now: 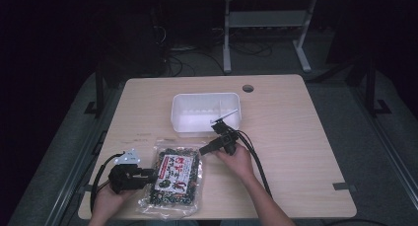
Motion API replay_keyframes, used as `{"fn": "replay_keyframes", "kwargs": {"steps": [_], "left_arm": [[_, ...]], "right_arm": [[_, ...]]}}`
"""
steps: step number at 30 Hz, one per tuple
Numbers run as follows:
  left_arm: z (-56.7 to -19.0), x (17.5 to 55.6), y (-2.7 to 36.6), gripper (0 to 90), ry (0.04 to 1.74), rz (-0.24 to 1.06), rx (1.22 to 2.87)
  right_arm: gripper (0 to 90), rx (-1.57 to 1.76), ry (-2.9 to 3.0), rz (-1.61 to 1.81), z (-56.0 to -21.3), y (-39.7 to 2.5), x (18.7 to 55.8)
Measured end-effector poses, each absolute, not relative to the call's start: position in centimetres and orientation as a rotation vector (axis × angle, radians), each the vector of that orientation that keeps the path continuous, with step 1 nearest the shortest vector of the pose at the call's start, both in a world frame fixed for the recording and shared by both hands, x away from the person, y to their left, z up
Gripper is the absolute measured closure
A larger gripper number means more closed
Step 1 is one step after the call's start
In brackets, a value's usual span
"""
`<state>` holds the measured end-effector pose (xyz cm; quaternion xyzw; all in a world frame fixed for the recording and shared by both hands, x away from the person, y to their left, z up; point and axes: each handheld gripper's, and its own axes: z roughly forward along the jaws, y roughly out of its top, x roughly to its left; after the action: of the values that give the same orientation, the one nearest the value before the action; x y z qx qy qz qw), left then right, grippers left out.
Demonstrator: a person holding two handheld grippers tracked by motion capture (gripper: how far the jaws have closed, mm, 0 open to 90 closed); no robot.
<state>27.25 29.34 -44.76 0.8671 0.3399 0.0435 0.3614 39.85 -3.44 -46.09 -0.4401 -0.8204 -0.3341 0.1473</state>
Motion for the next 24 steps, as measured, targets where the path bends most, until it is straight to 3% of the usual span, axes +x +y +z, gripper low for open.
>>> {"fn": "replay_keyframes", "kwargs": {"steps": [7,8,19,24], "left_arm": [[-44.7,27.3,29.3,63.9,0.871,0.117,2.232],[-44.7,27.3,29.3,63.9,0.871,0.117,2.23],[-44.6,27.5,29.8,58.2,0.892,0.085,2.193],[-44.5,27.7,30.4,44.5,0.931,0.066,2.141]], "right_arm": [[73.8,-1.251,-2.288,-0.993,-46.5,-3.9,39.9],[84.5,-1.242,-2.292,-0.987,-46.5,-3.9,39.8],[89.5,-1.16,-2.395,-0.975,-45.7,-3.9,38.5],[89.5,-1.125,-2.415,-1.024,-44.6,-4.4,37.8]]}}
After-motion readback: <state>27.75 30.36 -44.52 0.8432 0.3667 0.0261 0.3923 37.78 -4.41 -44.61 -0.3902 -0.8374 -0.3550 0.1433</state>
